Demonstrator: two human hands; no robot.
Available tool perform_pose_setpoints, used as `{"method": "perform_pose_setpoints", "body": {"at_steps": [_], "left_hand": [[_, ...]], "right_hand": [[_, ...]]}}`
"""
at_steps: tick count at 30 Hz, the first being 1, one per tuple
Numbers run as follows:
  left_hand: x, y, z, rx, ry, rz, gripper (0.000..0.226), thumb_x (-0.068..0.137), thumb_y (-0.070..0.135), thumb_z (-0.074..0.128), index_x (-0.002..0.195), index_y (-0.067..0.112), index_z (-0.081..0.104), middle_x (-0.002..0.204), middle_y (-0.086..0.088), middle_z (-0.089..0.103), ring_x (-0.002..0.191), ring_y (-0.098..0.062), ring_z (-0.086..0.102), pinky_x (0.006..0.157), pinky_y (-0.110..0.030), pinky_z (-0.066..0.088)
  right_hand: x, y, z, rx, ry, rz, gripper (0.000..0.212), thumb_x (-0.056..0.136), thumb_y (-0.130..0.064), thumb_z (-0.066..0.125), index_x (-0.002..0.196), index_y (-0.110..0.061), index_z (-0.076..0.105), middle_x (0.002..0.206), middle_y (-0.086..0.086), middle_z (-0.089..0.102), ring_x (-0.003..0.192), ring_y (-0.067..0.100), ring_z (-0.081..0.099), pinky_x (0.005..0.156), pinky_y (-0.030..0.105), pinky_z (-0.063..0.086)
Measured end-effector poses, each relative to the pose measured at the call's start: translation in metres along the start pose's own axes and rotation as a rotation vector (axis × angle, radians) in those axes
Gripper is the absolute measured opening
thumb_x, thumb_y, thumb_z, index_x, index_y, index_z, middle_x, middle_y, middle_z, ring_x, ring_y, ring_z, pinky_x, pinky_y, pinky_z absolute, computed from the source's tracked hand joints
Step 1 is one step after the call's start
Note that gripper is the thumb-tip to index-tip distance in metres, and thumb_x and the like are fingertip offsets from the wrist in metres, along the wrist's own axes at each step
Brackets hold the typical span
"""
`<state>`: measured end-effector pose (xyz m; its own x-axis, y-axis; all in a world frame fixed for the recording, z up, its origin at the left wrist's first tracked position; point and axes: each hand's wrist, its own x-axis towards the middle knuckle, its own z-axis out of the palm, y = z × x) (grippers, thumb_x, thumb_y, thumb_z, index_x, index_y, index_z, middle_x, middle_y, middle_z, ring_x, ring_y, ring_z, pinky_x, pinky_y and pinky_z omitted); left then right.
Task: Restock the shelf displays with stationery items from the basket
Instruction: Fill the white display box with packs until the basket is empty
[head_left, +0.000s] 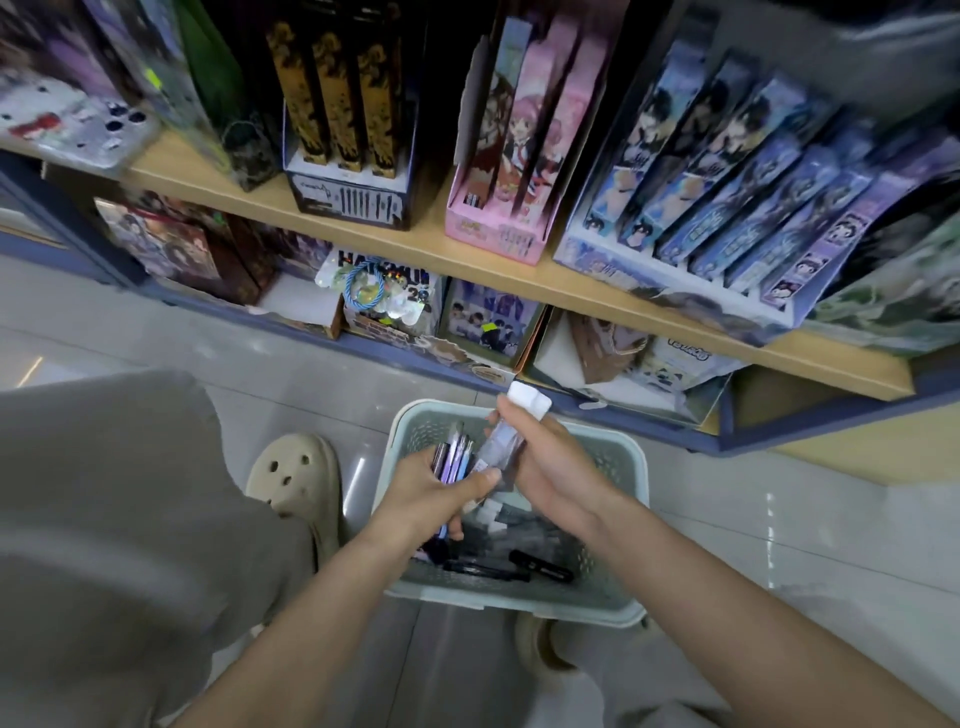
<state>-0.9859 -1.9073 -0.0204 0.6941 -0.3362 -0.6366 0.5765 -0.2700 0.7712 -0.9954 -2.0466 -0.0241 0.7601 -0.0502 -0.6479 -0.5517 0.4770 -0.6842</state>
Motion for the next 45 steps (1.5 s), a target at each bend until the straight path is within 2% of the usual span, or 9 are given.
{"method": "perform_pose_setpoints", "body": {"at_steps": [5,13,17,20,23,29,33,39,45], "left_hand": [[-0.022,0.022,-0.004,-0.061,0.02,0.099,0.027,0.085,0.021,0.069,0.07,0.006,0.052,0.038,0.004,0.051,0.057,-0.035,0.054,0.051,-0.017,0.046],[-0.062,0.087,-0.004,-0.081,0.007,0.281,0.025,0.083,0.025,0.069,0.08,0.004,0.056,0.042,0.003,0.057,0.038,-0.016,0.041,0.046,-0.02,0.043],[-0.08,0.133,0.002,-0.032,-0.008,0.439,0.023,0.085,0.022,0.067,0.076,0.007,0.053,0.038,0.001,0.051,0.049,-0.028,0.052,0.044,-0.015,0.045],[-0.091,0.165,0.005,0.0,-0.014,0.534,0.025,0.085,0.027,0.068,0.082,0.006,0.055,0.038,-0.004,0.047,0.068,-0.044,0.061,0.063,-0.013,0.05],[-0.097,0.193,0.006,0.057,-0.041,0.6,0.041,0.083,0.033,0.069,0.104,0.0,0.057,0.041,-0.009,0.05,0.052,-0.027,0.061,0.091,-0.035,0.048],[-0.095,0.227,0.016,0.058,-0.018,0.639,0.032,0.083,0.03,0.07,0.091,0.002,0.059,0.045,-0.014,0.053,0.058,-0.039,0.06,0.064,-0.033,0.05],[-0.086,0.238,0.019,0.043,-0.045,0.617,0.029,0.081,0.033,0.071,0.09,0.007,0.062,0.053,-0.018,0.057,0.039,-0.017,0.05,0.07,-0.035,0.047],[-0.073,0.244,0.02,0.022,-0.028,0.588,0.029,0.08,0.033,0.072,0.091,0.01,0.06,0.045,-0.012,0.053,0.037,-0.016,0.05,0.079,-0.038,0.048],[-0.069,0.246,0.02,0.022,-0.016,0.618,0.033,0.08,0.032,0.072,0.088,0.003,0.059,0.044,-0.013,0.051,0.041,-0.021,0.053,0.067,-0.03,0.042]], "right_hand": [[-0.027,-0.034,0.007,0.086,0.067,-0.085,0.029,0.094,-0.034,0.051,0.105,-0.007,0.053,0.09,0.007,0.062,0.084,0.018,0.059,0.089,0.032,0.046],[-0.099,-0.105,0.01,-0.111,0.021,-0.315,0.028,0.083,-0.031,0.056,0.101,-0.011,0.061,0.088,0.003,0.065,0.085,0.015,0.063,0.081,0.032,0.052],[-0.146,-0.149,0.022,-0.266,0.061,-0.459,0.02,0.091,-0.026,0.051,0.103,-0.015,0.062,0.09,-0.003,0.07,0.084,0.012,0.063,0.082,0.034,0.048],[-0.184,-0.19,0.03,-0.359,0.089,-0.633,0.026,0.087,-0.031,0.051,0.104,-0.014,0.062,0.099,-0.001,0.069,0.089,0.011,0.064,0.073,0.028,0.052],[-0.216,-0.236,0.036,-0.42,0.164,-0.828,0.018,0.093,-0.028,0.048,0.1,-0.018,0.061,0.098,-0.004,0.069,0.096,0.012,0.064,0.082,0.03,0.053],[-0.214,-0.326,0.028,-0.426,0.41,-1.091,0.013,0.1,-0.017,0.044,0.091,-0.013,0.052,0.086,0.001,0.061,0.084,0.016,0.058,0.083,0.039,0.048],[-0.182,-0.369,0.016,-0.533,0.589,-1.081,0.01,0.094,-0.021,0.048,0.089,-0.013,0.05,0.082,0.006,0.054,0.078,0.021,0.054,0.073,0.036,0.044],[-0.15,-0.384,0.009,-0.664,0.658,-0.964,0.025,0.099,-0.027,0.046,0.114,-0.007,0.05,0.093,0.007,0.056,0.079,0.018,0.052,0.076,0.034,0.043],[-0.14,-0.38,-0.002,-0.725,0.575,-0.872,0.017,0.102,-0.024,0.041,0.104,-0.012,0.052,0.101,0.006,0.06,0.087,0.016,0.059,0.084,0.033,0.051]]}}
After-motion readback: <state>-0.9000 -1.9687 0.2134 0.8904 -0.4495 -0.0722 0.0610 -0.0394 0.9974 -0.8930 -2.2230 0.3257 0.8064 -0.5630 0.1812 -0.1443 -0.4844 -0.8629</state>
